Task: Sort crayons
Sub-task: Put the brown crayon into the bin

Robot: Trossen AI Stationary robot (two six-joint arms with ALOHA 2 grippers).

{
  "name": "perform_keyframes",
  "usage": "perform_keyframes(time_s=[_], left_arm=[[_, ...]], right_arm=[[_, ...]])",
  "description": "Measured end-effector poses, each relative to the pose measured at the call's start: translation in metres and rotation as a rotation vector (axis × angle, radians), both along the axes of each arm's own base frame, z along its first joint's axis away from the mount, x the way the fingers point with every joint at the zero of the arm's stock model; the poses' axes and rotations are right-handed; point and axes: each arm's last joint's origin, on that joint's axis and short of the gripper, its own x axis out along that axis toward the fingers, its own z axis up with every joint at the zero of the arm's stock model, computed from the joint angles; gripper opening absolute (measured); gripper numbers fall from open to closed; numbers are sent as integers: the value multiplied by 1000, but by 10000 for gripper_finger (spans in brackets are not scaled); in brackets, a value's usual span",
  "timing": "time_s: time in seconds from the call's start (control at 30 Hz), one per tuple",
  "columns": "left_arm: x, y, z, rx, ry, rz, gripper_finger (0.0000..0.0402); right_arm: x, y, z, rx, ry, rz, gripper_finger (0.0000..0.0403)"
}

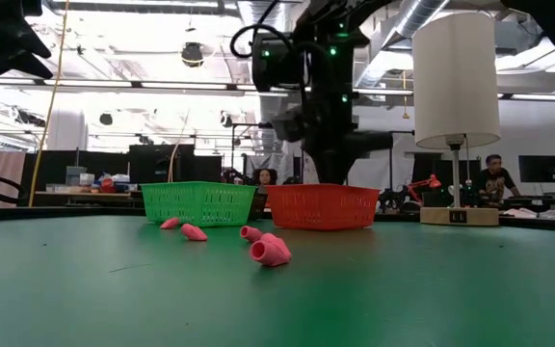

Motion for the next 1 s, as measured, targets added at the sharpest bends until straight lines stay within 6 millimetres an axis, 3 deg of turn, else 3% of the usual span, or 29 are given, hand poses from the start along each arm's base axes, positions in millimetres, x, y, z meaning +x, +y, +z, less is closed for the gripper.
perform_keyframes(time_s=[0.13,0.3,0.43,0.53,0.63,0.8,1.0], left_arm=[[0,0,0,-2,1,-1,213],[0,0,0,-1,1,-1,213],[0,0,0,4,2,-5,213],[0,0,0,8,3,-6,213],[0,0,0,8,3,-6,213],[0,0,0,8,3,-6,213],[0,-1,0,-5,10,-19,213]], right_arm=[[1,2,20,2,4,-9,87],[7,7,65,44,-144,-176,88],[15,23,102,294,-339,-376,88],[23,42,120,499,-465,-517,88],[34,71,129,635,-578,-564,88],[49,140,133,707,-773,-475,87],[61,214,112,633,-973,-399,87]])
